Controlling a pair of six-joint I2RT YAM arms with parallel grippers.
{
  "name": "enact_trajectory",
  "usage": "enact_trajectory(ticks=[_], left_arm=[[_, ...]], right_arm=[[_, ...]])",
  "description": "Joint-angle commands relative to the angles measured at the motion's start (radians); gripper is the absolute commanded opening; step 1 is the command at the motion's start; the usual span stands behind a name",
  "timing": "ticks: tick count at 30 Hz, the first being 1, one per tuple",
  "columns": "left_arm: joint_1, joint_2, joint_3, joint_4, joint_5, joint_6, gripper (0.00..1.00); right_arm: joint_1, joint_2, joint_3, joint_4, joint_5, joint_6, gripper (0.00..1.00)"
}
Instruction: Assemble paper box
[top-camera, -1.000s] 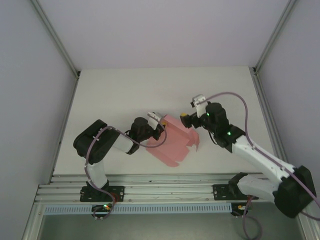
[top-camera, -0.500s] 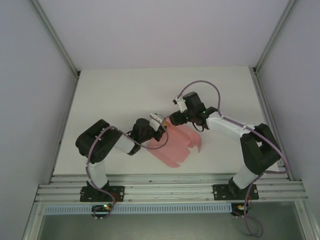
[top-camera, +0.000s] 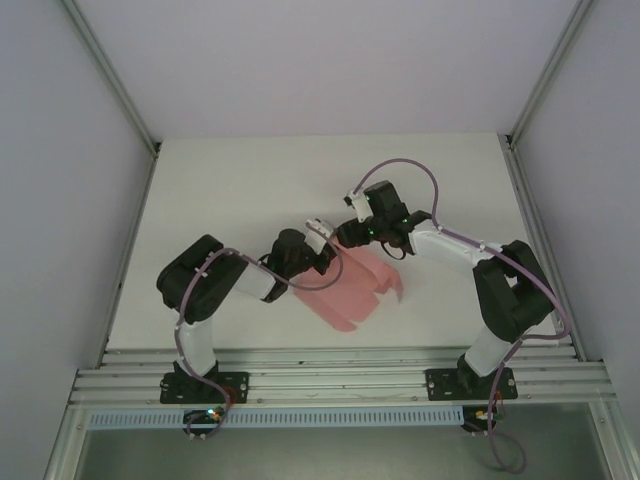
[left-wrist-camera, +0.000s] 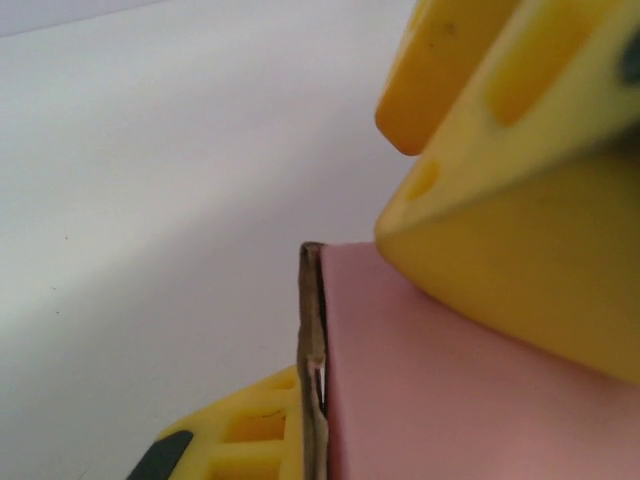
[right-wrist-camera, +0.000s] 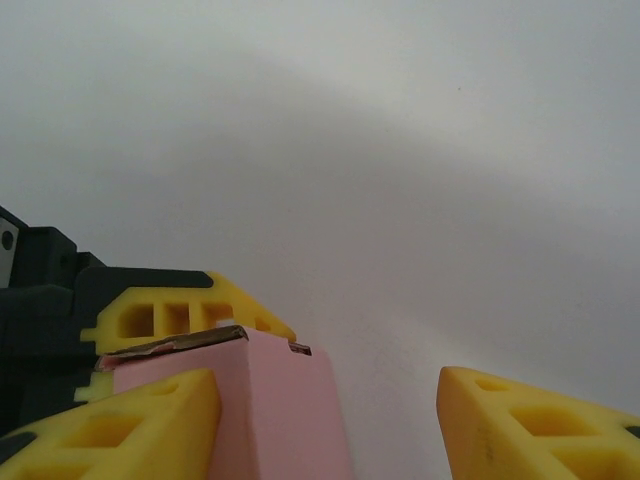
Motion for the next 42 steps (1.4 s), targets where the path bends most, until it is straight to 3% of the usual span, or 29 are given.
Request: enact_trajectory(ticks=[1, 10, 14, 19, 25, 28, 30, 31, 37, 42], left_arm=[[-0.010, 0.016, 0.038, -0.028, -0.034, 0.023, 0.00], [-0.040, -0.028, -0.016, -0.109, -0.205, 0.080, 0.00], [-0.039, -0.031, -0.018, -0.172, -0.202, 0.082, 0.00], [-0.040, -0.060, -0.034, -0.195, -0.163, 0.082, 0.22], [-0.040, -0.083, -0.040, -0.208, -0.157, 0.080, 0.28], [-0.041, -0.083, -0.028, -0.207, -0.168, 0.065, 0.25], [-0.042, -0.077, -0.015, -0.194, -0.183, 0.046, 0.05], [-0.045, -0.076, -0.007, -0.194, -0.200, 0.042, 0.00], [-0.088, -0.115, 0.013, -0.200, -0.422, 0.053, 0.00], [-0.067, -0.236, 0.028, -0.323, -0.487, -0.056, 0.00]], right_arm=[[0.006, 0.043, -0.032, -0.107, 0.022, 0.014, 0.60], [-0.009, -0.015, -0.070, -0.100, 0.051, 0.044, 0.65], [-0.015, -0.055, -0.077, -0.108, 0.037, 0.045, 0.67], [-0.020, -0.067, -0.090, -0.134, 0.048, 0.058, 0.67], [-0.022, -0.101, -0.127, -0.117, 0.037, 0.065, 0.67], [-0.022, -0.109, -0.136, -0.128, 0.040, 0.064, 0.67], [-0.022, -0.121, -0.148, -0.128, 0.055, 0.063, 0.68], [-0.022, -0.134, -0.156, -0.123, 0.067, 0.063, 0.68], [-0.022, -0.267, -0.193, -0.130, 0.143, 0.059, 0.78], [-0.029, -0.458, -0.245, -0.137, 0.284, 0.064, 0.87]])
